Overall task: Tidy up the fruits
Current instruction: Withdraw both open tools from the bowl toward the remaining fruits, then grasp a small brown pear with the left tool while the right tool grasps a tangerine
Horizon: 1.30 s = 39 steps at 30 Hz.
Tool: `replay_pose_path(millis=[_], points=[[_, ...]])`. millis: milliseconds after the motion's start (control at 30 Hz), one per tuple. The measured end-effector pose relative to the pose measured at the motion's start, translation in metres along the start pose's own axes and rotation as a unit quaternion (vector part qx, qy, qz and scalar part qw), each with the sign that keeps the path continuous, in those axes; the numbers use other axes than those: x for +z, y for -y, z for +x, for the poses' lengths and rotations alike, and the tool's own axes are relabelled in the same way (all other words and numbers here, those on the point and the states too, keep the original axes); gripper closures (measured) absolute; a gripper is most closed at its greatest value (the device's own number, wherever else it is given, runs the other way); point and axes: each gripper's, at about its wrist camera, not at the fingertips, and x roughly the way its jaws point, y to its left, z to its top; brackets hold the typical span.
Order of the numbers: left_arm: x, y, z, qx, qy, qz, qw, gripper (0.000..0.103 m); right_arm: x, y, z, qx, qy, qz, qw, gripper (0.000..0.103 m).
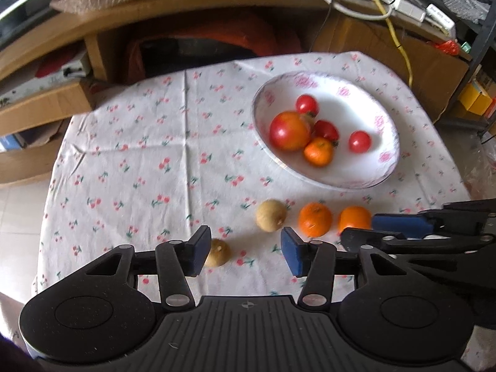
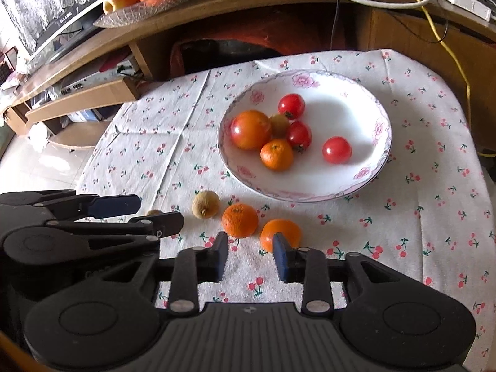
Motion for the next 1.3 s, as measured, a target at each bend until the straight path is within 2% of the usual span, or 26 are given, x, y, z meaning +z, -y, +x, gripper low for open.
replay_pose_path(millis=[167,333,600,867,1033,1300], points=[[0.001,-0.008,0.014,-0.004,-0.018,-0.022,0.9996,0.045,0.000,0.001,0.000,0.000,-0.001,-0.001,1.000,0.069],[0.000,-0.008,0.021,0.012,-0.020,-0.017,0.9996,0.041,0.000,0.009,-0.001,-0.001,-0.003,0.004,1.000,0.068],[-0.004,-0.012,0.022,0.021,-0.026,-0.019,0.9993,0.042,-0.004,0.019,0.000,-0.009,-0.008,0.010,1.000,0.068],[-0.007,-0.008,0.026,0.038,-0.029,0.006,0.9988,0.051,-0.002,0.026,0.004,-0.017,-0.011,0.018,1.000,0.068],[-0.009,-0.015,0.027,0.035,-0.035,-0.003,0.9988,0.064,-0.001,0.029,0.005,-0.016,-0.010,0.026,0.999,0.068],[-0.010,-0.007,0.023,0.028,-0.026,0.018,0.9991,0.065,0.000,0.038,0.008,-0.009,-0.012,0.047,0.999,0.068]])
